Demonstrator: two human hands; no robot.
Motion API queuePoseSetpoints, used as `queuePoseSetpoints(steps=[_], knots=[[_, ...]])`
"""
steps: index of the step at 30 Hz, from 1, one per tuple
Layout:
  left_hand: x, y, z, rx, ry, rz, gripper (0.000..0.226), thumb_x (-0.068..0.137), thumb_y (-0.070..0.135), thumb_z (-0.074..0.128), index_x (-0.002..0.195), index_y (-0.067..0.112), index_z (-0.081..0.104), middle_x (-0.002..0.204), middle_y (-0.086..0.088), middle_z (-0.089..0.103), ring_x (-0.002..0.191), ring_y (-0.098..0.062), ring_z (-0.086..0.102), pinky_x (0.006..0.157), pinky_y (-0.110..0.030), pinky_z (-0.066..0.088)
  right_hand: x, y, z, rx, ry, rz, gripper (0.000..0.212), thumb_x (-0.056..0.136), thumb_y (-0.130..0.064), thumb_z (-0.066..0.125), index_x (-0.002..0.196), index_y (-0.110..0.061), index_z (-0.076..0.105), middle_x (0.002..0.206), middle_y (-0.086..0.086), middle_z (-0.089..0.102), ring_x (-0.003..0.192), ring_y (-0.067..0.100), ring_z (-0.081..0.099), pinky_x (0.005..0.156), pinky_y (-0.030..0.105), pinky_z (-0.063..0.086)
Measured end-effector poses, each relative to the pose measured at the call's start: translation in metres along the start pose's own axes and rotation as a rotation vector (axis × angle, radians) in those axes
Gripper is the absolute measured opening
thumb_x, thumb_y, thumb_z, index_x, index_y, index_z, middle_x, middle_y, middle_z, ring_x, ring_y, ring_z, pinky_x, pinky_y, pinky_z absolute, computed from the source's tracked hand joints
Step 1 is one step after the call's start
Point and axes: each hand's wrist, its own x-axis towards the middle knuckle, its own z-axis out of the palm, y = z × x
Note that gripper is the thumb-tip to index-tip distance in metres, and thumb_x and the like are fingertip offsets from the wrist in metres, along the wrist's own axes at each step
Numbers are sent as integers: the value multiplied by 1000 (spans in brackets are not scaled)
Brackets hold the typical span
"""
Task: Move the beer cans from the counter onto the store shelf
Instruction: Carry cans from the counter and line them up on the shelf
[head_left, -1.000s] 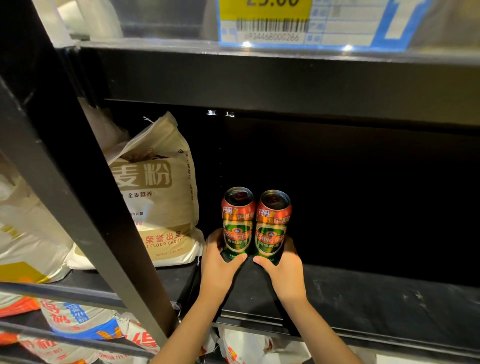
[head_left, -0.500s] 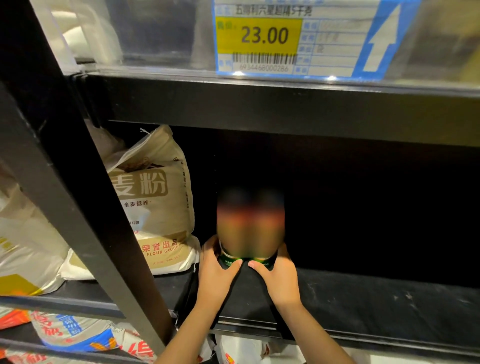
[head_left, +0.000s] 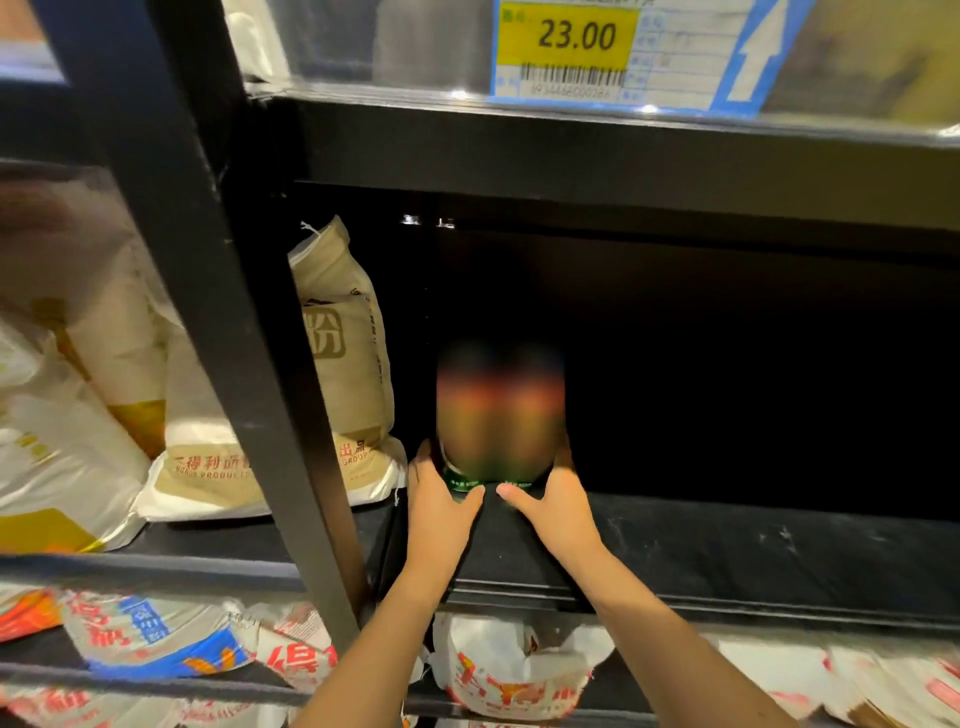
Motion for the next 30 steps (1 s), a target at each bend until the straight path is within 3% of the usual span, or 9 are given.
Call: queuePoseSetpoints(steps=[2, 3, 5, 8, 12, 18, 24, 30], knots=[[-17, 7, -8, 34, -30, -89, 84, 81, 15, 71, 146, 5, 19, 149, -12, 28, 139, -26, 25, 111, -33, 25, -12, -2, -12, -68, 51, 4, 74, 83, -30, 70, 141, -4, 31, 115, 6, 56, 107, 18, 56, 80, 25, 41], [-27, 10, -13, 55, -51, -112, 84, 83, 17, 69, 147, 5, 17, 151, -11, 25, 140, -25, 23, 111, -32, 24, -22, -3, -20, -107, 60, 22, 77, 87, -30, 66, 146, -9, 23, 135, 7, 47, 124, 21, 48, 94, 27, 39], [-48, 13, -23, 119, -105, -94, 79, 86, 22, 65, 147, 6, 18, 152, -10, 25, 140, -24, 24, 111, -32, 24, -49, 1, -37, -185, 36, 29, 69, 92, -31, 58, 148, -16, 21, 151, 1, 33, 137, 17, 34, 107, 28, 31], [-77, 18, -37, 245, -217, -4, 72, 89, 30, 60, 147, 9, 23, 150, -8, 29, 139, -23, 27, 109, -34, 29, -97, 13, -61, -322, 8, 14, 52, 95, -34, 52, 142, -20, 36, 145, -4, 42, 131, 13, 41, 105, 28, 35], [-121, 30, -33, 352, -387, 241, 53, 91, 31, 55, 139, 17, 37, 138, -1, 44, 128, -18, 39, 101, -31, 35, -178, 31, -93, -435, 20, 73, 42, 95, -33, 51, 134, -21, 46, 133, -4, 53, 122, 15, 49, 99, 28, 40], [-218, 55, 23, 419, -971, 577, 37, 93, 28, 51, 130, 26, 46, 130, 7, 47, 121, -13, 45, 96, -25, 36, -331, 73, -133, -440, 86, 400, 38, 95, -35, 50, 131, -23, 49, 129, -4, 53, 117, 14, 51, 92, 23, 39], [-325, 79, 86, 413, -1383, 826, 40, 95, 34, 46, 135, 32, 38, 141, 13, 38, 128, -6, 38, 100, -21, 31, -490, 88, -156, -372, 414, 800, 36, 95, -38, 47, 129, -26, 48, 132, -12, 50, 123, 8, 47, 97, 20, 34], [-471, 101, 114, 325, -1711, 1127, 44, 95, 35, 47, 137, 26, 38, 141, 11, 39, 130, -5, 36, 103, -19, 29, -660, 72, -148, -277, 779, 1172, 37, 93, -41, 49, 129, -29, 48, 131, -15, 51, 120, 3, 48, 91, 13, 33]])
